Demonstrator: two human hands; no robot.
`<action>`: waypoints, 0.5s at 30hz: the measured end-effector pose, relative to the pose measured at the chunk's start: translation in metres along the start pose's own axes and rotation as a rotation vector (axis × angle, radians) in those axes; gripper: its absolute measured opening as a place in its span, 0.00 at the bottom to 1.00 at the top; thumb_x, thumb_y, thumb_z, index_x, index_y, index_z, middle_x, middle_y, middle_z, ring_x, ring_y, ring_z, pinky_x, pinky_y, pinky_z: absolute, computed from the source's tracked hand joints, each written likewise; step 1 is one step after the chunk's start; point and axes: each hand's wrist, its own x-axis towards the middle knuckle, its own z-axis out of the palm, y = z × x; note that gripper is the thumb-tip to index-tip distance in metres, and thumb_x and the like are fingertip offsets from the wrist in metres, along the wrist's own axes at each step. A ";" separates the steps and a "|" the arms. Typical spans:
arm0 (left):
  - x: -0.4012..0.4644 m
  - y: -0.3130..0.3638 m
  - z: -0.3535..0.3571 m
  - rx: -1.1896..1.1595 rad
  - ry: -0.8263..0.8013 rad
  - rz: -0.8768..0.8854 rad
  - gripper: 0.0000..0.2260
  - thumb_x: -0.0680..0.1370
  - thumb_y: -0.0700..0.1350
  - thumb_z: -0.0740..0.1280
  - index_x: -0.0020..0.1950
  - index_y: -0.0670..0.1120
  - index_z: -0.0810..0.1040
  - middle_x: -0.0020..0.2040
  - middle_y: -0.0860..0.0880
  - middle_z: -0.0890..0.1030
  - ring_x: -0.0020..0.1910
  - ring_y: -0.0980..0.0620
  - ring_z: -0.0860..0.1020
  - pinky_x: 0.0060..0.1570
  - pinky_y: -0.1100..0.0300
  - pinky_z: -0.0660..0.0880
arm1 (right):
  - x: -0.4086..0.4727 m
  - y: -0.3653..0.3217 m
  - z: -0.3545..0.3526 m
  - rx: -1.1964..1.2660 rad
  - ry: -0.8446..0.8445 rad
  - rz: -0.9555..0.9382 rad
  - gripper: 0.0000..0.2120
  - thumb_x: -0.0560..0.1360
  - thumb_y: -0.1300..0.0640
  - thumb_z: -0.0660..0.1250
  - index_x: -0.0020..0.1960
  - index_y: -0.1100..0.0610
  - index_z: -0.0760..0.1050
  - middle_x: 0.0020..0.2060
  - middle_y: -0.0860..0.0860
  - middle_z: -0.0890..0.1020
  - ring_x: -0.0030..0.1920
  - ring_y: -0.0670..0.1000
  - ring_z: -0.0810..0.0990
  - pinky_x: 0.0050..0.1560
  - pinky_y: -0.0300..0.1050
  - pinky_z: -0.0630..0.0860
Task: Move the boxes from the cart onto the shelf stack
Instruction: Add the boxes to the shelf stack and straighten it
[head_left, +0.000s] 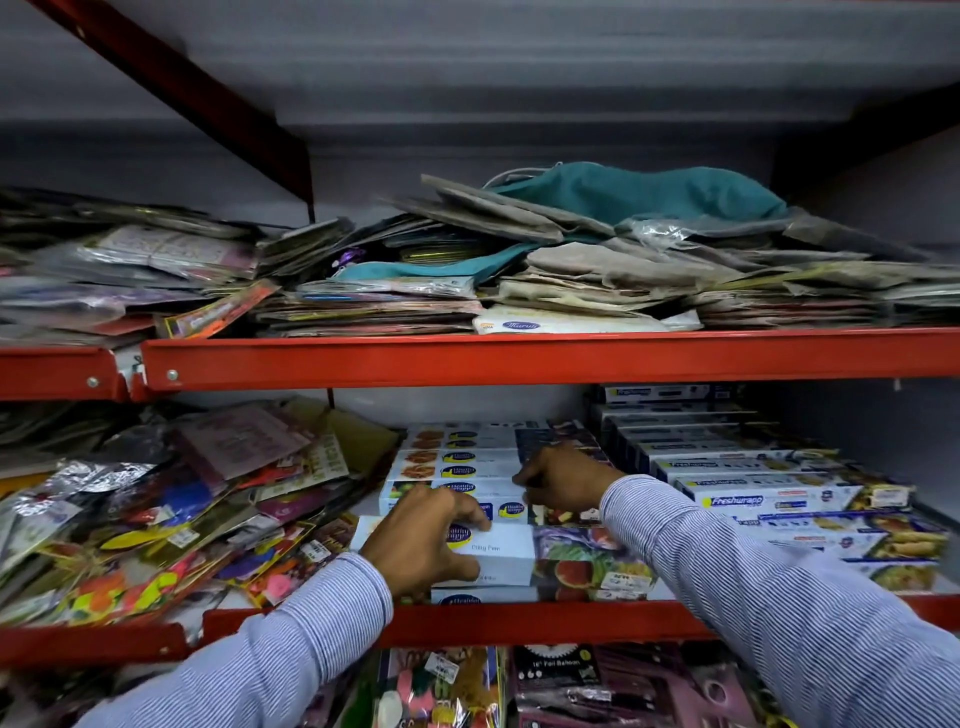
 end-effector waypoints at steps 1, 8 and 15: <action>0.006 0.000 0.002 -0.030 -0.005 0.001 0.20 0.64 0.46 0.80 0.55 0.49 0.83 0.56 0.52 0.84 0.54 0.56 0.81 0.56 0.57 0.79 | -0.002 0.001 -0.002 0.000 -0.010 0.003 0.14 0.75 0.58 0.68 0.56 0.67 0.78 0.56 0.63 0.83 0.55 0.59 0.82 0.58 0.52 0.77; 0.026 -0.016 0.009 -0.109 0.027 -0.045 0.18 0.67 0.44 0.79 0.55 0.48 0.83 0.58 0.49 0.83 0.57 0.54 0.80 0.60 0.57 0.77 | -0.005 0.001 -0.008 0.049 -0.037 0.036 0.15 0.80 0.55 0.62 0.64 0.57 0.78 0.66 0.53 0.79 0.66 0.53 0.76 0.68 0.44 0.69; 0.012 -0.024 0.031 0.055 0.174 -0.074 0.19 0.72 0.48 0.73 0.62 0.52 0.79 0.59 0.49 0.72 0.58 0.50 0.75 0.60 0.59 0.71 | -0.011 0.004 0.008 0.029 0.057 0.003 0.15 0.78 0.58 0.62 0.62 0.58 0.78 0.63 0.55 0.80 0.63 0.55 0.78 0.64 0.41 0.70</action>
